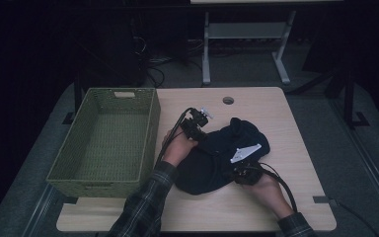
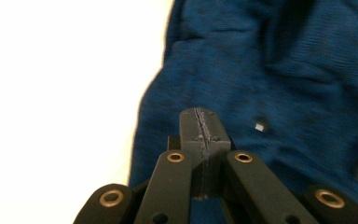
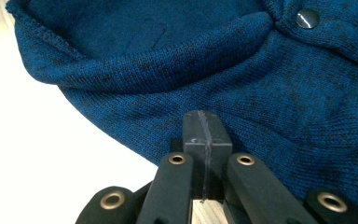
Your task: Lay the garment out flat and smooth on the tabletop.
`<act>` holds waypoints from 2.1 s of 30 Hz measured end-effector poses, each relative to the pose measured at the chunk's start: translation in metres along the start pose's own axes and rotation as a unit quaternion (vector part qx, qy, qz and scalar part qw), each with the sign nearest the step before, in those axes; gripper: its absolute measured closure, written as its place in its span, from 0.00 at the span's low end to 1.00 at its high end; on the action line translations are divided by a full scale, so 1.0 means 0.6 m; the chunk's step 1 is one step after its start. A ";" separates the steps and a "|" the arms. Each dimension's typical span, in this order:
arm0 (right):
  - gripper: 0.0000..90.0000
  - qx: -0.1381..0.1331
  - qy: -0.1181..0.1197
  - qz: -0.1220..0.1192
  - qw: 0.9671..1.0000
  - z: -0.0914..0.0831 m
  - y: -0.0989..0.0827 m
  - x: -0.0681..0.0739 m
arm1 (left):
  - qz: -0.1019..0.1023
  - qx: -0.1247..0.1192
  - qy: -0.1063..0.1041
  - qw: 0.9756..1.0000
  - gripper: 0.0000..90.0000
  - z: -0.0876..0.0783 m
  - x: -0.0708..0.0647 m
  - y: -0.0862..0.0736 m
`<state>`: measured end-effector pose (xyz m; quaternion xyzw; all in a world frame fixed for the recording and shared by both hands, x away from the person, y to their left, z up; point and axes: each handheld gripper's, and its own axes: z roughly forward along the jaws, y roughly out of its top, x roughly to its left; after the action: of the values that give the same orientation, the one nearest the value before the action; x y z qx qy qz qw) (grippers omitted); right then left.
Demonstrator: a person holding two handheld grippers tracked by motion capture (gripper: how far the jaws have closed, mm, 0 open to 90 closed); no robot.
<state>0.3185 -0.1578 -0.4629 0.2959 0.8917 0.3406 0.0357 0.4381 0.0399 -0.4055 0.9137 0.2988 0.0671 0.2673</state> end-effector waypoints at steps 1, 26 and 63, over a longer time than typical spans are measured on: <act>1.00 0.000 0.001 0.001 1.000 0.000 0.000 0.000 | -0.001 0.004 0.001 1.000 1.00 0.009 0.008 0.001; 1.00 0.018 -0.018 0.010 1.000 -0.021 -0.014 -0.016 | -0.026 0.040 -0.020 0.999 1.00 0.050 0.011 -0.047; 0.98 0.003 -0.041 0.022 0.999 -0.087 -0.050 -0.019 | 0.021 0.028 -0.099 0.995 1.00 -0.015 -0.120 -0.170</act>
<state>0.2986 -0.2126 -0.4433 0.3294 0.8836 0.3266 0.0637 0.3250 0.0710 -0.4491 0.9290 0.2537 -0.0263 0.2682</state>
